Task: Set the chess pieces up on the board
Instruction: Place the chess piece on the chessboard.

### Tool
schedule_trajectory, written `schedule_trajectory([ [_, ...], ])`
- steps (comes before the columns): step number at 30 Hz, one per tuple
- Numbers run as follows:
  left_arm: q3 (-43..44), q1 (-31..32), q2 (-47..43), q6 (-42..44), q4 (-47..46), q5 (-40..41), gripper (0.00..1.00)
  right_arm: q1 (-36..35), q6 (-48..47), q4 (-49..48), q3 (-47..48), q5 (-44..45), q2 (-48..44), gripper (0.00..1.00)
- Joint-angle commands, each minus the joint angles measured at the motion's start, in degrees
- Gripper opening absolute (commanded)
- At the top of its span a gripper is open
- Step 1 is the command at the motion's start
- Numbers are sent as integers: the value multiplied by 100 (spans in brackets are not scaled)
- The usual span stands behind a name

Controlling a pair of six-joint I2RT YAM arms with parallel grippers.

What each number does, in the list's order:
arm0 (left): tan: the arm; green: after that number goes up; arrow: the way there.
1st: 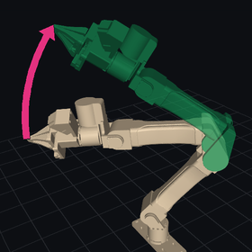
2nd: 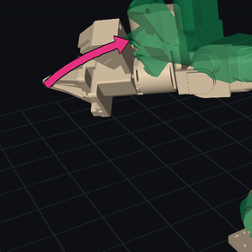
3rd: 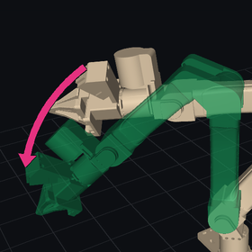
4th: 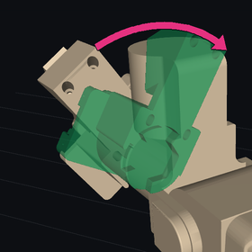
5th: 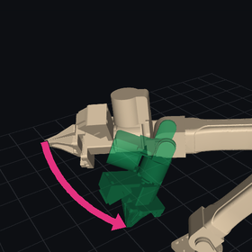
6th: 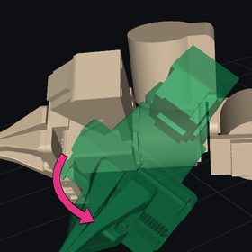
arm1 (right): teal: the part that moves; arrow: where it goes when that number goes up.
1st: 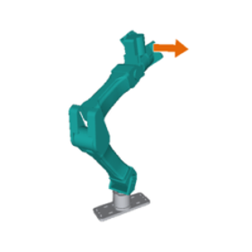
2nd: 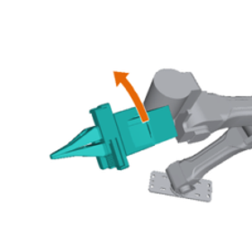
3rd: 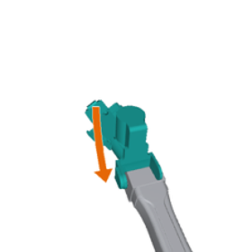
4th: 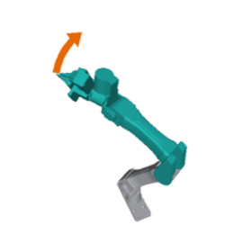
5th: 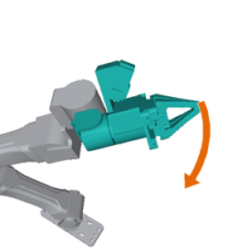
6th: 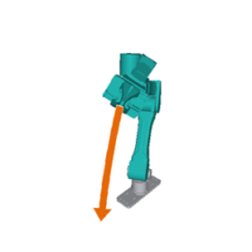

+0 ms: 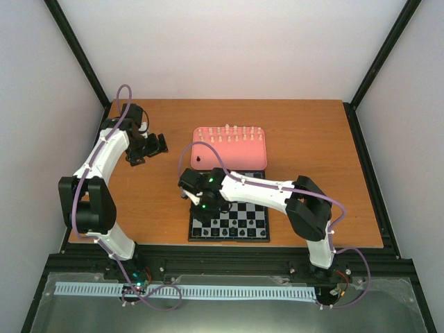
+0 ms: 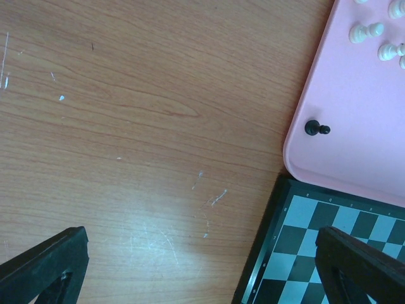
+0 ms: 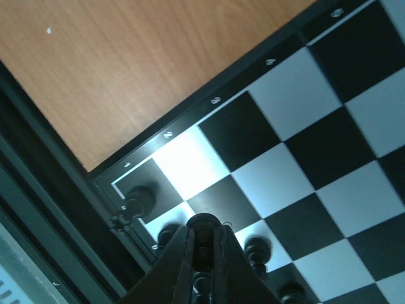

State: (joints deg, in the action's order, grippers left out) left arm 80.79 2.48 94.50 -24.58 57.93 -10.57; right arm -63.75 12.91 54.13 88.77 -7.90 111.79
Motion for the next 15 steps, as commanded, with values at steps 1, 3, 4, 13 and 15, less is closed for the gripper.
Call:
schedule_trajectory([
  [1,3,26,-242,34,-43,-61,100,-185,112,-94,-45,14,25,4],
  [3,15,32,-273,40,-36,-52,100,-199,153,-97,-88,-31,65,4],
  [4,15,32,-283,41,-30,-46,100,-200,184,-93,-107,-56,69,4],
  [13,-44,29,-387,32,-44,-45,100,-207,265,-10,-156,30,175,4],
  [15,-46,27,-397,32,-33,-38,100,-200,252,-4,-135,38,194,4],
])
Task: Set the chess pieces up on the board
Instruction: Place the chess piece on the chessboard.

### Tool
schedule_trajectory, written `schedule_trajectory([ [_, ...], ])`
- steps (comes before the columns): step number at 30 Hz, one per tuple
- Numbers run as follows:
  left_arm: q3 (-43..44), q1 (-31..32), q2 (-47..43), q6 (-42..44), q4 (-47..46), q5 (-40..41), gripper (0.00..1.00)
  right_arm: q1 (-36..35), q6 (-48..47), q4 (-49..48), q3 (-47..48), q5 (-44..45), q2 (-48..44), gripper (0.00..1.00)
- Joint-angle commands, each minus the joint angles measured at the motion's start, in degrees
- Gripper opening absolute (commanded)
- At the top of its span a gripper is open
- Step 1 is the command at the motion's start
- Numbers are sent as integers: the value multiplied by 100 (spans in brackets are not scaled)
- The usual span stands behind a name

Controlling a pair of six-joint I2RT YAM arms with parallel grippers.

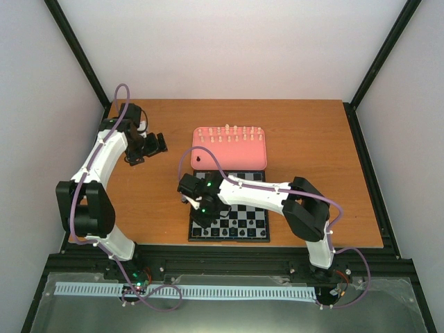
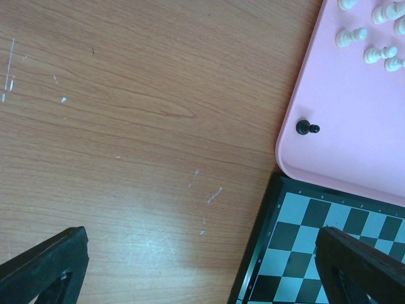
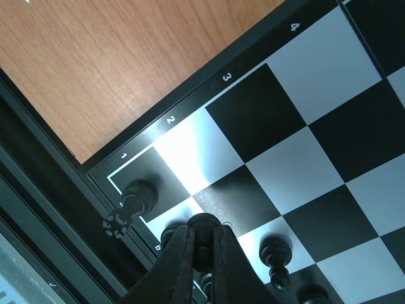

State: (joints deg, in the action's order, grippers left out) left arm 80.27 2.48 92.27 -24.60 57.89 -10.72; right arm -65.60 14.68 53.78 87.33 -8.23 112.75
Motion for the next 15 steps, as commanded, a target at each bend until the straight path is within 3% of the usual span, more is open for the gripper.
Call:
schedule_trajectory([
  [1,7,32,-170,39,-29,-22,100,-14,79,49,6,89,119,4],
  [15,4,29,-111,34,-56,-31,100,78,102,97,93,369,280,4],
])
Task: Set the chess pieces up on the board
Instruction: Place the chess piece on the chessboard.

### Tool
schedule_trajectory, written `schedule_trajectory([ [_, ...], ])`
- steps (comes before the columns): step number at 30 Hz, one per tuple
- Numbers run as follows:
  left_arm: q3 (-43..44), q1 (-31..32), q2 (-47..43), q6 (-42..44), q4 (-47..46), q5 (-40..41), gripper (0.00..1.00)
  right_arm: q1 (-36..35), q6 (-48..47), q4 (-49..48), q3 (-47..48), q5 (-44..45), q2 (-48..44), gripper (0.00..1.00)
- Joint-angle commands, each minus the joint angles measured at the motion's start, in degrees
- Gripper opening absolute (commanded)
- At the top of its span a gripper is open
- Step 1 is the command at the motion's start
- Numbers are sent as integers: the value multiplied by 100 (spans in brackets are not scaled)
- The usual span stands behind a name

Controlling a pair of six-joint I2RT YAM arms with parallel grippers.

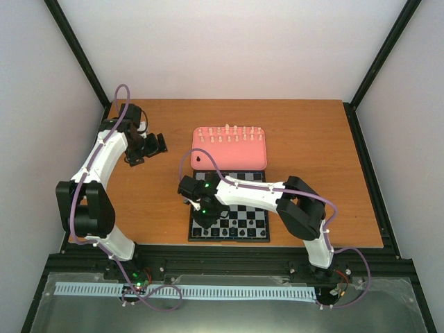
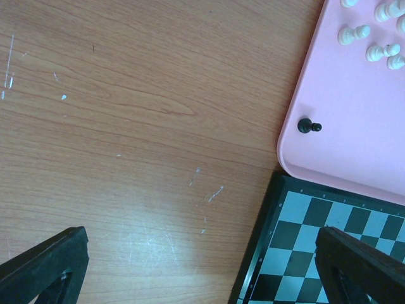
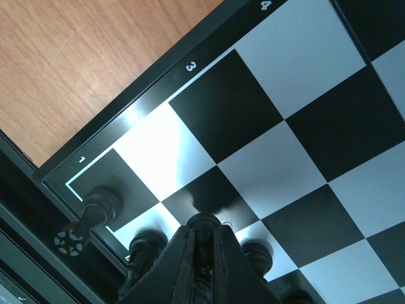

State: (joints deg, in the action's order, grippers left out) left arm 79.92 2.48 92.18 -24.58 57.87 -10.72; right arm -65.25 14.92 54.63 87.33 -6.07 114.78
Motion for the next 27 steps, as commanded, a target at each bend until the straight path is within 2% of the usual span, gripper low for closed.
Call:
schedule_trajectory([
  [1,48,26,-96,30,-54,-27,100,52,69,19,102,150,84,4],
  [11,59,29,-13,28,-73,-49,100,118,-53,30,147,47,202,5],
  [27,129,32,53,31,-56,-31,100,136,-232,29,200,-2,159,18],
])
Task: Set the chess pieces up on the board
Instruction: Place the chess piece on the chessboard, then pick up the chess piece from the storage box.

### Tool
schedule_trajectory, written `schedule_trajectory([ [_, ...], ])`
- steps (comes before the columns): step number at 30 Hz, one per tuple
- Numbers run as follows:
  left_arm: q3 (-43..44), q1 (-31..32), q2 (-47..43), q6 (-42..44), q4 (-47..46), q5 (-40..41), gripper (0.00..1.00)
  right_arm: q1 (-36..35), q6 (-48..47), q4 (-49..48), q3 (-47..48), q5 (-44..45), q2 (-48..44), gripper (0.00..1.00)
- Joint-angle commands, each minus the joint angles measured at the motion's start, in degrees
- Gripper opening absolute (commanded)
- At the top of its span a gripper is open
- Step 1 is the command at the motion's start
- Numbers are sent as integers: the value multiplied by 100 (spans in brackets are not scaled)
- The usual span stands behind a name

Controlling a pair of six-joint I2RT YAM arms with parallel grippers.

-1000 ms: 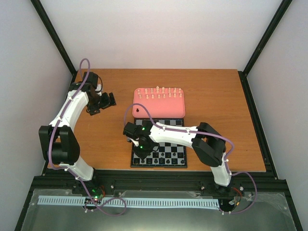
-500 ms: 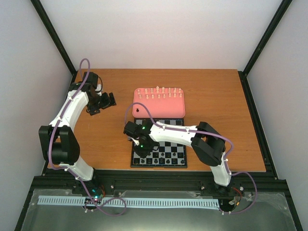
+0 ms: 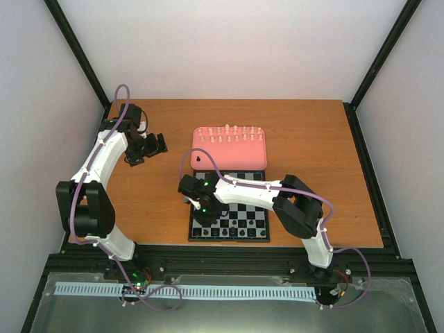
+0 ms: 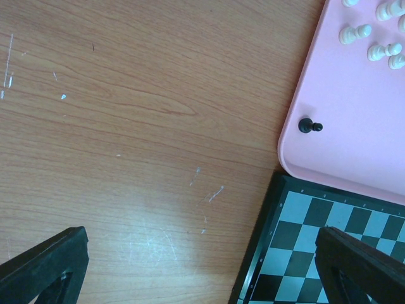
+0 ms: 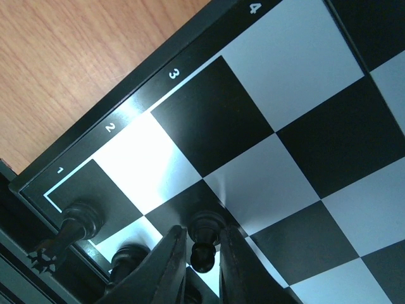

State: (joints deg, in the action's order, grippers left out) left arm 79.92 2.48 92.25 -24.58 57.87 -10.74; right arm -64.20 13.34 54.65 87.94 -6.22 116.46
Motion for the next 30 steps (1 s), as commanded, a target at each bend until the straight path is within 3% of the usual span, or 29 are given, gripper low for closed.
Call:
schedule_trajectory([
  [1,136,29,58,32,-52,-25,100,31,-86,32,162,19,-17,18],
  [20,275,28,98,49,-2,-72,100,172,-186,449,913,562,-215,37],
  [25,320,26,118,58,4,-80,100,922,-181,298,1397,273,-61,47],
  [30,395,25,163,52,39,-144,100,1717,-267,101,2304,-48,642,48],
])
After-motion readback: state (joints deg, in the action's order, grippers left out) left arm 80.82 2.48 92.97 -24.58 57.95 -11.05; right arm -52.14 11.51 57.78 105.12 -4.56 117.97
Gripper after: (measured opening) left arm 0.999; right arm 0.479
